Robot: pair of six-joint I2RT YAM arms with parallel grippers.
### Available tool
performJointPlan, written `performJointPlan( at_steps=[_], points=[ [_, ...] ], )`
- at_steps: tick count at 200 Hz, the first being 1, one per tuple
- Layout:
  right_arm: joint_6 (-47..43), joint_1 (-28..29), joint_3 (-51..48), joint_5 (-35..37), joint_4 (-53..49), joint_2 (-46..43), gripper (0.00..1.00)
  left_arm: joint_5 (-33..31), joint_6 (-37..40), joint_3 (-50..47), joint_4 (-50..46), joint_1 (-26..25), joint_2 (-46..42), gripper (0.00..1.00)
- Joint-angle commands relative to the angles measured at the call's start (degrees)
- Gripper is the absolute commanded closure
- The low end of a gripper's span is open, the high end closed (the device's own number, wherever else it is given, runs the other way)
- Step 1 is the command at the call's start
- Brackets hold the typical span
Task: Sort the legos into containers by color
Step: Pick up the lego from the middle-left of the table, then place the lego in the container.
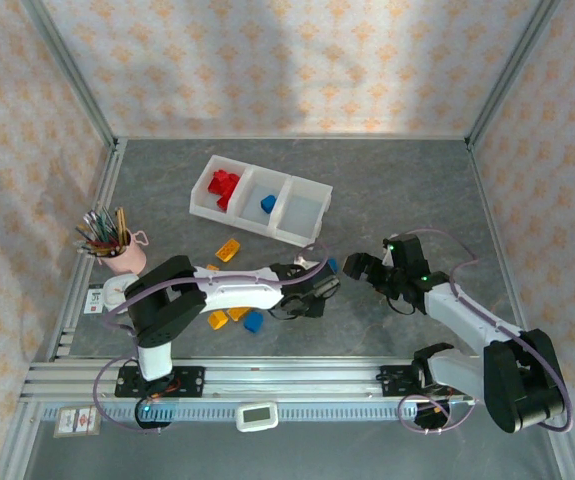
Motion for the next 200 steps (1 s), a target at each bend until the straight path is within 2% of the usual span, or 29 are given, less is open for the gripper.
performJointPlan(
  at_steps=[1, 54, 88, 112, 145, 178, 200],
  points=[
    [-0.83, -0.29, 0.05, -0.43, 0.67, -0.65, 0.00, -0.98, -0.76, -0.70, -1.82, -0.38, -0.83, 0.71],
    [-4.91, -0.33, 3.88, -2.92, -1.28, -1.31, 0.00, 0.48, -0.05, -2.36, -4.36, -1.33, -7.24, 0.78],
    [-6.93, 0.34, 7.76, -6.43, -0.81, -0.35, 0.00, -3.30, 0.78, -1.74, -8.75, 0.61, -14.42, 0.79],
    [-7.62, 2.90, 11.92, -6.10, -0.38, 2.40, 0.00, -7.95, 4.46, 1.92, -12.93, 5.86, -17.02, 0.79],
    [-6.32, 6.69, 17.26, -3.11, 1.14, 7.84, 0.00, -13.71, 12.16, 9.86, -15.66, 17.58, -14.89, 0.79],
    [-2.48, 6.69, 18.59, -2.77, 6.36, 10.79, 0.00, -18.55, 18.89, 20.32, -14.17, 26.60, -6.51, 0.78],
    [-2.39, 6.80, 20.38, -2.38, 7.06, 12.96, 0.00, -18.10, 21.67, 28.45, -13.38, 30.77, 1.70, 0.78]
  ],
)
